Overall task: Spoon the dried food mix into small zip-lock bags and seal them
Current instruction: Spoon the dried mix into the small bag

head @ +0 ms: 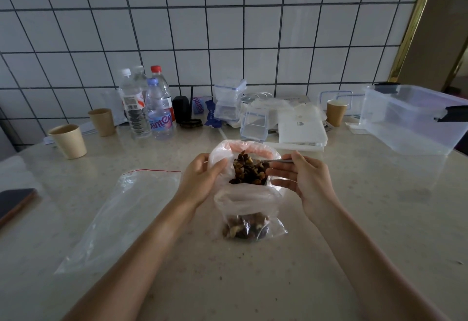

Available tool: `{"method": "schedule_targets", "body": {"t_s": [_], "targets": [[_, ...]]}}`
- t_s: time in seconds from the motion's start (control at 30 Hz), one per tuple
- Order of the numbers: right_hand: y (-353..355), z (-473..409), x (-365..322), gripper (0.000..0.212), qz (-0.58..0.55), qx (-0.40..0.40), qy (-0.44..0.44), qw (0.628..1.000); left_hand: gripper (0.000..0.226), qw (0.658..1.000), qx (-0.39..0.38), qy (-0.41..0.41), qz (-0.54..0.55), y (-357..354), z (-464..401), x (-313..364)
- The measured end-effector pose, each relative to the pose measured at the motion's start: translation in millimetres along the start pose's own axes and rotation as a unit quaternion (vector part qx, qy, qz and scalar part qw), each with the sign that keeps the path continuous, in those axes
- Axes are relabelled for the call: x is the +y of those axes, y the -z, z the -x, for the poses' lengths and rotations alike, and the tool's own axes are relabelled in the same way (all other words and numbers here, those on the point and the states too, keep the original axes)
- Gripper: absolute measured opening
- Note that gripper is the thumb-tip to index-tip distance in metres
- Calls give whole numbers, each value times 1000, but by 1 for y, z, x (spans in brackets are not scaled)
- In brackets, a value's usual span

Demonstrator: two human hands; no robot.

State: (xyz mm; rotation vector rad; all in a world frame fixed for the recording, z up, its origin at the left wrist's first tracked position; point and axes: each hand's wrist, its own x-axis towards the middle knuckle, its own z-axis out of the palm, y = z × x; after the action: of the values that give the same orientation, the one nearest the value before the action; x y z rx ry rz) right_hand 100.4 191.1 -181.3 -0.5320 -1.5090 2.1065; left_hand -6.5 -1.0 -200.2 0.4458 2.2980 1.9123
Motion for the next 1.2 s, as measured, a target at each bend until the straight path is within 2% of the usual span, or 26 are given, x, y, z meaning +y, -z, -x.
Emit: {"method": "schedule_targets", "body": {"t_s": [0.2, 0.33, 0.43, 0.5, 0.6, 0.67, 0.77, 0.87, 0.97, 1.07, 1.2], "targets": [[4, 2, -4, 31, 25, 8, 10, 1000, 42, 998, 28, -29, -49, 9, 0, 3], [7, 1, -9, 31, 22, 3, 20, 1000, 56, 983, 54, -100, -144, 18, 6, 3], [10, 2, -14, 34, 16, -8, 32, 999, 36, 945, 90, -208, -236, 28, 16, 10], [11, 4, -17, 36, 10, -19, 39, 999, 23, 936, 66, -242, -246, 33, 23, 19], [12, 7, -21, 38, 7, -32, 45, 998, 31, 946, -25, -186, -265, 35, 31, 28], [13, 10, -22, 38, 14, -46, 47, 998, 38, 936, -82, -140, -311, 33, 33, 28], [13, 12, -24, 39, 53, -75, 53, 994, 29, 926, -137, -111, -335, 28, 35, 25], [12, 15, -25, 39, 120, -111, 87, 983, 18, 942, -157, -107, -276, 28, 35, 27], [11, 21, -25, 42, 213, -141, 184, 949, 18, 958, -172, -94, -210, 29, 36, 30], [14, 27, -26, 42, 301, -146, 318, 887, 19, 965, -179, -73, -174, 31, 35, 33], [15, 34, -29, 43, 300, -132, 392, 860, 19, 957, -189, -73, -209, 34, 33, 35]]}}
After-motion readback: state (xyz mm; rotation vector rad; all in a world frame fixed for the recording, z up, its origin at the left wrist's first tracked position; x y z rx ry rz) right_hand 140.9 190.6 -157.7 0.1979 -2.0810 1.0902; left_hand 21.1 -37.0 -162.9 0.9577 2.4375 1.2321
